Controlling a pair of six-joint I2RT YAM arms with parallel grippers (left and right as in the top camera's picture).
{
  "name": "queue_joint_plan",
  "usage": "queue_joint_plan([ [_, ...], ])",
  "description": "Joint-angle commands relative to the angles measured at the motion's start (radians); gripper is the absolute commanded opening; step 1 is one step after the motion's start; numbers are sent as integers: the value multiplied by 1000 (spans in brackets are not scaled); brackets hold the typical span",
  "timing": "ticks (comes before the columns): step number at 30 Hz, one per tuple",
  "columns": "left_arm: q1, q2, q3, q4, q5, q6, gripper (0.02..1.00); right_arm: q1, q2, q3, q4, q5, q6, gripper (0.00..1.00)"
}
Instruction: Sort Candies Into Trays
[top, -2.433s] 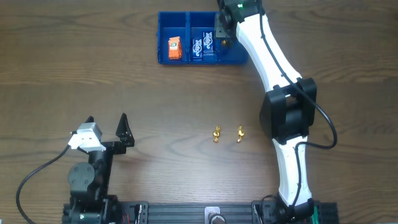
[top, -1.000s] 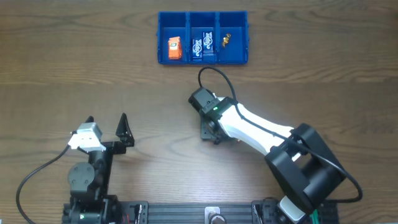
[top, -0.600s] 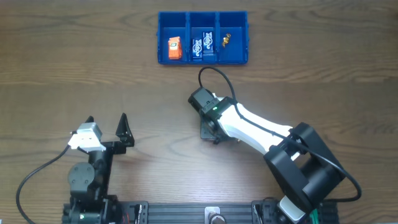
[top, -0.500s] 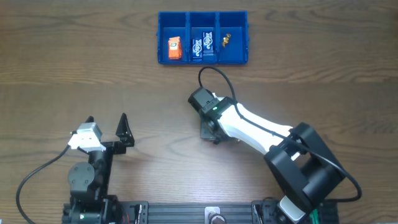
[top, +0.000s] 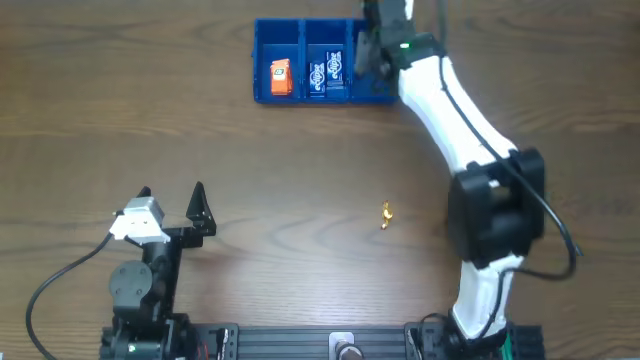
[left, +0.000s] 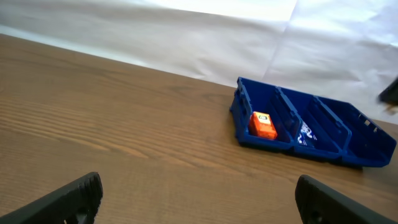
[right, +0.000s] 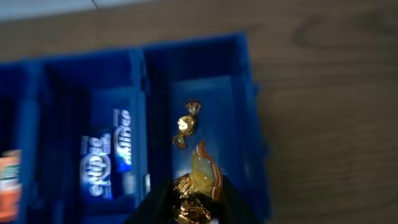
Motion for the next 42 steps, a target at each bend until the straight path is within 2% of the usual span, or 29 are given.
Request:
queue_joint_plan([
  [1,4,-6,-17,-42,-13,3,996,-5,40,0,30,8,-24,393],
  [4,4,-6,-17,-42,-13,3,998,-5,31,3,17,8,-24,524],
  [8,4,-6,-17,-42,-13,3,996,-5,-143,-59,-48,9,-74,551],
  [10,4,-6,-17,-42,-13,3,998,0,-331,-219,-59,8,-76,560],
  [12,4,-6,-17,-42,-13,3,998,31,-536,-447,-82,-10,-47,562],
  [14,4,-6,-17,-42,-13,3,998,66,-674,-646,-132,-50,41,564],
  [16,4,-6,-17,-42,-13,3,998,102,-726,-836,-145,-122,132,562],
  [18,4,-6,-17,-42,-13,3,998,126,-692,-946,-113,-143,173,562],
  [25,4,-6,-17,-42,-13,3,998,142,-494,-967,-64,-144,183,560],
  [39,4,-6,-17,-42,-13,3,998,174,-463,-967,6,-150,195,461],
  [40,4,-6,-17,-42,-13,3,998,174,-446,-967,16,-150,195,439],
  [42,4,-6,-17,-42,-13,3,998,174,-431,-967,27,-150,195,329],
])
